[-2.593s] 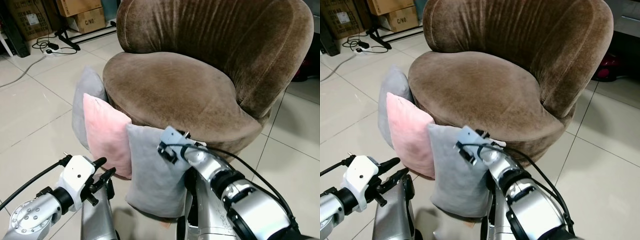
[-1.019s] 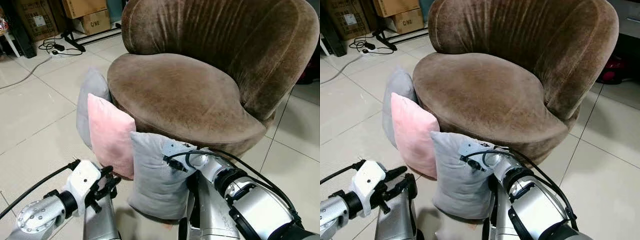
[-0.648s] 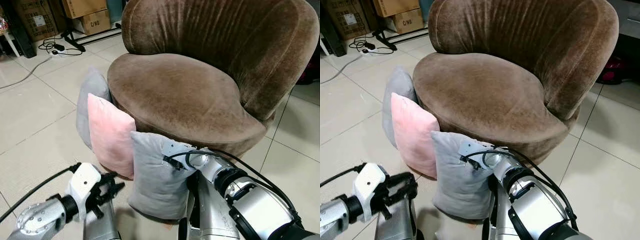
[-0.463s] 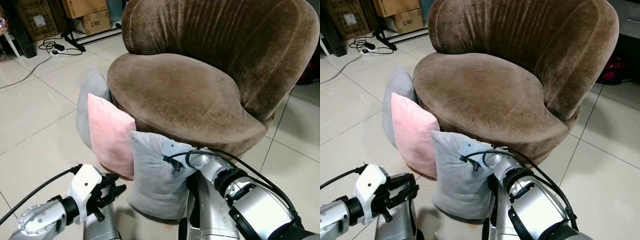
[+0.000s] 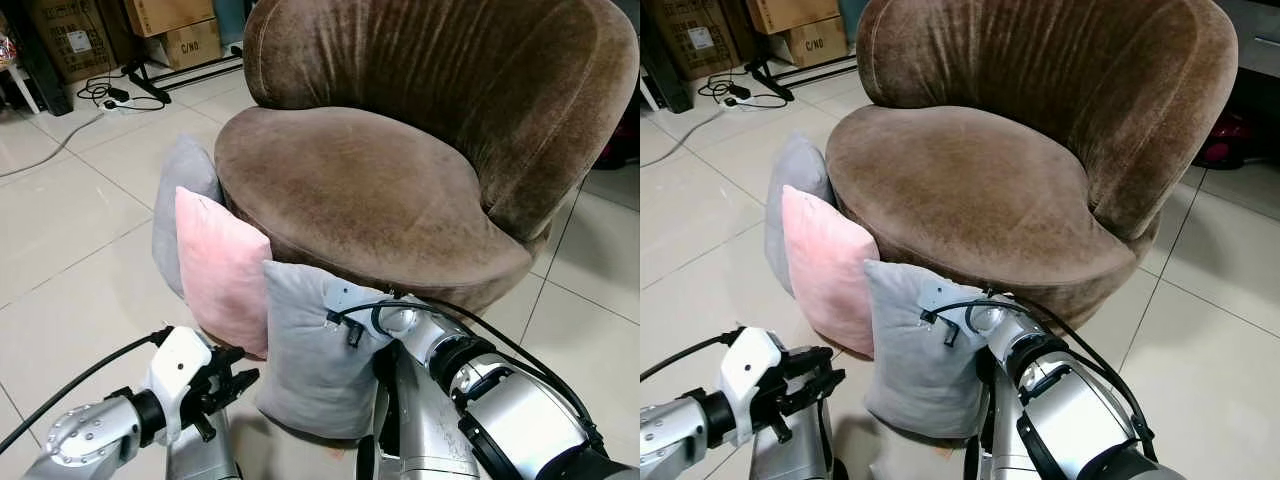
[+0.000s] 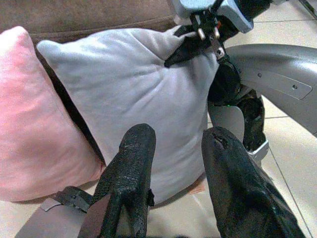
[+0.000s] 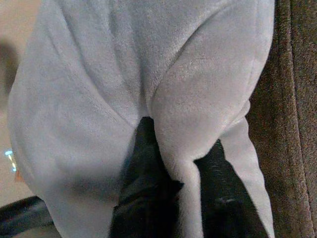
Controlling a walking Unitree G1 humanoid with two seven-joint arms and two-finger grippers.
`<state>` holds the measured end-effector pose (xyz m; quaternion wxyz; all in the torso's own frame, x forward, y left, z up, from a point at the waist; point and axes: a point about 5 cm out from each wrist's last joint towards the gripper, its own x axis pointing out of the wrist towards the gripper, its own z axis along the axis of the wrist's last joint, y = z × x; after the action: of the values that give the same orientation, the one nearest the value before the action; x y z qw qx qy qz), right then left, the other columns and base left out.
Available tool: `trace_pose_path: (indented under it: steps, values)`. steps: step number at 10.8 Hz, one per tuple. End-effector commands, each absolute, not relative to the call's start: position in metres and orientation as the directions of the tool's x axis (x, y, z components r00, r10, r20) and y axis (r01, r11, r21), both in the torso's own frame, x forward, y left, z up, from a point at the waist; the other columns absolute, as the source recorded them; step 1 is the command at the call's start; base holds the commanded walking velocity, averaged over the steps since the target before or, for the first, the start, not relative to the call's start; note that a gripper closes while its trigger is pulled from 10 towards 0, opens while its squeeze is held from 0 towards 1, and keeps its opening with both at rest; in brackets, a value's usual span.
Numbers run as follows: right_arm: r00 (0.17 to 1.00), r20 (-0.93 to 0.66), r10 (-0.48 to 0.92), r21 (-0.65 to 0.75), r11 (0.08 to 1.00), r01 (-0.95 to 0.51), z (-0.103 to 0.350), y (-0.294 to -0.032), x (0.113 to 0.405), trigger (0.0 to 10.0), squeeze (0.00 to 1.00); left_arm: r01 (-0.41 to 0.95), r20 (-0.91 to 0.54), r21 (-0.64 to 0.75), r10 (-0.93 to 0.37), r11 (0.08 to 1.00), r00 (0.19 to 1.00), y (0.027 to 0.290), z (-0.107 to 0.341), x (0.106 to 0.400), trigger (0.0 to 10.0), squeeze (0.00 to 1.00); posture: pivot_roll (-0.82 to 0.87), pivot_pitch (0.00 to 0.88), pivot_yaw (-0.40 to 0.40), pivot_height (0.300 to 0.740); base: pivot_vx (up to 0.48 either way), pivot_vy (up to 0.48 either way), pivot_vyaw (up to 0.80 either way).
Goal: Move the pillow to the sofa from floor
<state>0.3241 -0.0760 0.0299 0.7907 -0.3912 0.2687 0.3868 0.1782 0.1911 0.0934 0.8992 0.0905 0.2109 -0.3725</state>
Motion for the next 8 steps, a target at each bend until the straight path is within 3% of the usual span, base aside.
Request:
trace_pose_path:
  steps: [1, 8]
  values:
    - [0.546, -0.742, 0.39, -0.382, 0.424, -0.821, 0.021, -0.084, 0.318, 0.0, 0.0, 0.715, -0.443, 0.021, -0.634, 0.699, 0.634, 0.189, 0.094, 0.181, 10.0, 0.0, -0.06, 0.0, -0.017, 0.396, 0.0, 0.0, 0.0]
    - [0.581, -0.656, 0.482, -0.355, 0.483, -0.801, 0.025, -0.082, 0.317, 0.0, 0.0, 0.702, -0.409, 0.052, -0.626, 0.711, 0.664, 0.185, 0.09, 0.194, 10.0, 0.0, -0.07, 0.0, -0.006, 0.396, 0.0, 0.0, 0.0]
